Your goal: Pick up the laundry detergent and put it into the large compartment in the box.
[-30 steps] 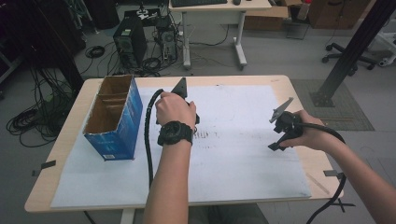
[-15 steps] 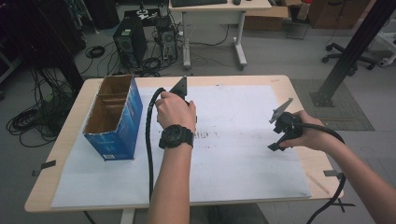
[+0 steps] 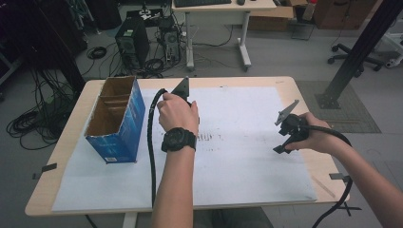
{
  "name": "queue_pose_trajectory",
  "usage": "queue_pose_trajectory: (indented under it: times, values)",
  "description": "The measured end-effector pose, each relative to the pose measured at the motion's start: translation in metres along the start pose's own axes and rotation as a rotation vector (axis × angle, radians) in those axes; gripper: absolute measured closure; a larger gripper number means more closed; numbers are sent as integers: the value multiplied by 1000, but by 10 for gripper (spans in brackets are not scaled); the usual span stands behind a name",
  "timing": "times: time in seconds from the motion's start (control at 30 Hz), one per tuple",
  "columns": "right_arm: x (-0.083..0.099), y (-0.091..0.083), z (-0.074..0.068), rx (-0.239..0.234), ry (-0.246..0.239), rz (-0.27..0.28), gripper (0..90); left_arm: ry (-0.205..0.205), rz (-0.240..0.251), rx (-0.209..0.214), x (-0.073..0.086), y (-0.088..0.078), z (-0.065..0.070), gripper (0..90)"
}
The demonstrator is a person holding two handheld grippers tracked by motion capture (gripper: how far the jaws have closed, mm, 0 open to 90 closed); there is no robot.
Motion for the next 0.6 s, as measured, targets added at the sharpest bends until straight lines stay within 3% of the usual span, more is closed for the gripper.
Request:
queue_pose_trajectory:
  times: [0.6]
  values:
    - [-2,1,0,0,2,-3,217,25,-28,-5,1,-10,-5,365]
Point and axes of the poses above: each handheld gripper's, and its own axes: y roughly forward along the jaws, x roughly out of its underside, z roughly to its right, the point moved 6 cm from there along y, roughly forward along the jaws, and after that the axes turned 1 degree about x, right-handed, at the moved point
